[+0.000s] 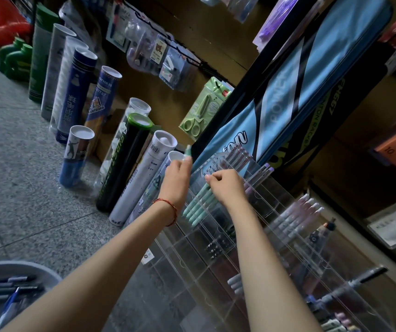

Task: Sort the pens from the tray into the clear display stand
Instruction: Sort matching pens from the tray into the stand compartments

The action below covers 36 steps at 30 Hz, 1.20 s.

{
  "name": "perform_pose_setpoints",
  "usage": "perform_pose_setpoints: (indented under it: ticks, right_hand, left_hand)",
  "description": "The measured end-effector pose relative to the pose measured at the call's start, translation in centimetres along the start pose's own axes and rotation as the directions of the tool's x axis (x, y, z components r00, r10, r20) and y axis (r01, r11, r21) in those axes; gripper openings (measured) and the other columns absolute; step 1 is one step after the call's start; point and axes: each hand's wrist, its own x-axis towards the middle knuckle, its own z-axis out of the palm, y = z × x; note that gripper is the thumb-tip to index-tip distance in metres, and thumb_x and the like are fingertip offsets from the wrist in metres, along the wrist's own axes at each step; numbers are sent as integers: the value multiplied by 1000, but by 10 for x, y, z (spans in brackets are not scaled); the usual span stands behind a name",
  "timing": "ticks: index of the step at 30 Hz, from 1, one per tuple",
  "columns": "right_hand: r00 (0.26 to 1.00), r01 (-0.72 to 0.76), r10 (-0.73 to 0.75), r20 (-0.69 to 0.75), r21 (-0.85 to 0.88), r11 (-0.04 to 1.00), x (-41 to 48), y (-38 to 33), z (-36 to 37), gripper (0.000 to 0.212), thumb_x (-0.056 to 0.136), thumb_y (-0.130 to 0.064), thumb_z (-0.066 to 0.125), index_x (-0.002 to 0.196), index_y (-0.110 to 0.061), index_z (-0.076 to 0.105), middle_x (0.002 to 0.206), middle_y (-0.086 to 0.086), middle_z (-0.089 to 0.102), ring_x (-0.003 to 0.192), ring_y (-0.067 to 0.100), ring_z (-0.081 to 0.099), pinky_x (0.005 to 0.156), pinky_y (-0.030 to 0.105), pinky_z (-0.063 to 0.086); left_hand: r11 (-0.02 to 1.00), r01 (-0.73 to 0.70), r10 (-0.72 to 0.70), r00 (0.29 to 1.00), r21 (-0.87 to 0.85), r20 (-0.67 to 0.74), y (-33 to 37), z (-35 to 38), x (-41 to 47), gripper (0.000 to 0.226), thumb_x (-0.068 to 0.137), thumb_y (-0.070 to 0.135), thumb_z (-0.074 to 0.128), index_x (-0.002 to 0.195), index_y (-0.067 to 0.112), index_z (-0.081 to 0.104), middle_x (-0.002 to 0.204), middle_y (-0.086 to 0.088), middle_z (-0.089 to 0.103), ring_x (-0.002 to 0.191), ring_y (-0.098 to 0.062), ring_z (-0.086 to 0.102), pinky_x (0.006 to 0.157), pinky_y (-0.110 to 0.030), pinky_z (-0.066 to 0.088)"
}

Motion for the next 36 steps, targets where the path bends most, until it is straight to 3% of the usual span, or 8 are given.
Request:
perform_pose_setpoints:
  ticks: [6, 11, 17, 23, 27, 30, 32, 36]
  right_hand:
    - [982, 137, -123, -146, 85, 987, -2, -25, -16, 26, 96, -12, 45, 117, -9, 60, 111, 4, 62, 99, 17, 56, 87, 29, 47]
    - [965, 84, -211, 158, 577, 812, -12, -44, -34, 25, 93, 3, 42, 104, -4, 64, 77, 6, 63, 51, 5, 53, 54, 14, 49]
    - [937, -54, -231, 261, 764, 643, -12, -30, -40, 23, 94, -1, 43, 105, -7, 62, 91, 7, 69, 55, 6, 59, 59, 16, 49]
    - [951, -70, -227, 208, 865, 497, -14, -33, -44, 16, 94, -11, 49, 103, -7, 62, 89, 7, 69, 57, 7, 57, 59, 16, 49]
    - [999, 35, -51, -12, 883, 468, -11, -39, -45, 10, 93, -9, 52, 89, -11, 61, 81, 4, 66, 70, 13, 61, 62, 22, 54]
    - [924, 283, 63, -377, 785, 551, -2, -38, -59, 13, 91, -8, 56, 83, -18, 59, 82, 1, 64, 75, 10, 61, 66, 20, 54]
    - [852, 379, -23, -523, 588, 715, 3, -34, -57, 13, 89, -8, 59, 82, -18, 59, 85, 2, 63, 76, 12, 60, 64, 18, 51]
    - [893, 317, -184, -412, 282, 905, 6, -20, -28, 3, 88, -10, 60, 90, -12, 61, 83, -3, 59, 82, 17, 60, 78, 30, 52]
  left_hand:
    - [997, -20, 26, 997, -74, 69, 6, -4, -3, 35, 98, 15, 36, 70, 15, 56, 60, 0, 49, 45, -6, 37, 45, -20, 28]
    - [947, 214, -154, 957, -239, 245, 19, -3, -6, 38, 98, 20, 31, 64, 15, 46, 43, 7, 34, 36, -6, 26, 35, -13, 18]
    - [933, 306, -208, 888, -190, 410, 29, -8, -2, 37, 97, 20, 26, 64, 16, 43, 39, 10, 28, 31, -4, 21, 32, -11, 15]
    - [922, 318, -192, 872, -223, 449, 38, -2, 3, 40, 99, 25, 27, 64, 15, 43, 39, 10, 30, 34, -5, 23, 33, -13, 17]
    - [992, 77, -53, 973, -102, 223, 29, -3, 3, 24, 93, 7, 39, 81, 5, 61, 70, -5, 57, 60, -13, 47, 52, -18, 38]
    - [999, 8, -2, 985, -35, 174, 13, -6, 1, 40, 90, -5, 37, 126, 7, 50, 115, -4, 57, 94, -9, 51, 65, -3, 40]
    - [998, 38, -27, 972, -43, 234, 4, -5, -3, 52, 90, -9, 35, 138, 12, 36, 131, -3, 51, 94, -6, 50, 59, 1, 39]
    - [997, 81, -81, 952, 12, 295, -6, 1, -7, 65, 87, -12, 37, 145, 13, 21, 143, -3, 42, 96, -4, 48, 64, -5, 39]
